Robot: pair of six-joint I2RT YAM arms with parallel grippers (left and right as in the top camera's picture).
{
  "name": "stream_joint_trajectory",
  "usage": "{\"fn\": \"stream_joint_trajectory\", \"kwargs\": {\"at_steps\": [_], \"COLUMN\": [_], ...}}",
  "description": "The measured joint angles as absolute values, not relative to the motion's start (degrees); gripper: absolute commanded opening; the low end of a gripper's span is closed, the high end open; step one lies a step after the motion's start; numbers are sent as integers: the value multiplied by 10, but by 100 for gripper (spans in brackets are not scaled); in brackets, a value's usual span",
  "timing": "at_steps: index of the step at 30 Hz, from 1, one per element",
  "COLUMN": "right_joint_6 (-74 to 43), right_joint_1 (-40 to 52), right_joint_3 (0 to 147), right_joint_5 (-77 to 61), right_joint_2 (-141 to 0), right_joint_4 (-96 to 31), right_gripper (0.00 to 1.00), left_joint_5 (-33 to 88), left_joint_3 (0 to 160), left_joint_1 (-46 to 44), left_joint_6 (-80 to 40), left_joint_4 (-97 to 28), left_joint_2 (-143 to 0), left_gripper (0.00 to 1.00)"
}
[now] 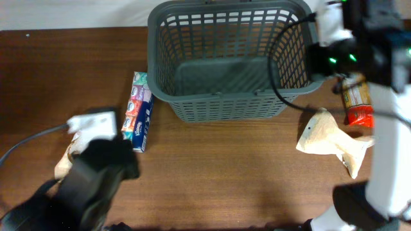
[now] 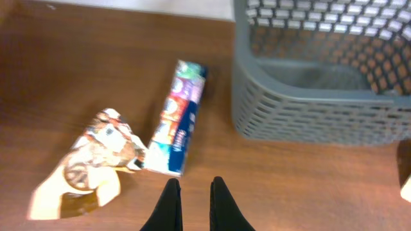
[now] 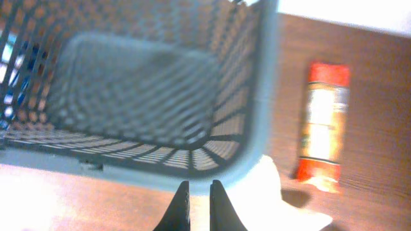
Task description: Pack container
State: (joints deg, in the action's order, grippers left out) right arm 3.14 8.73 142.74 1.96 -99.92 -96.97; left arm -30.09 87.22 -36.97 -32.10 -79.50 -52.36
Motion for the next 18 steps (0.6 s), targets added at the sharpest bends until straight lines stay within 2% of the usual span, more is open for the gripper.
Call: {"fn": "stream_joint_trajectory", "kwargs": {"at_steps": [5, 7, 8, 9, 10, 11, 12, 18], "right_joint_6": [1, -7, -13, -20, -26, -31, -33, -48], "right_joint_1": [81, 67, 56, 43, 29, 14, 3, -44], "right_joint_3": [1433, 1432, 1431, 1428, 1421, 1413, 1405, 1323], "right_joint_5": [91, 109, 116, 123, 128, 133, 136, 142], "right_joint_2": [-921, -897, -884, -869, -855, -839, -827, -759], "right_joint_4": [-970, -970, -970, -969, -970, -970, -970, -969], "right_gripper": [4, 4, 6, 23, 63, 89, 99, 99], "left_joint_5": [-364, -385, -392, -398, -402, -407, -410, -444], "left_joint_3": [873, 873, 873, 873, 873, 873, 873, 873], "left_joint_1": [-369, -369, -369, -369, -369, -369, -369, -369], "left_joint_6": [-318, -317, -317, -317, -314, -315, -314, -315], "left_joint_4": [-847, -860, -864, -867, -870, -874, -876, -877], "left_joint_2": [-451, -437, -433, -431, -430, -430, -430, -430], "left_gripper": [24, 43, 61, 76, 92, 99, 100, 100]}}
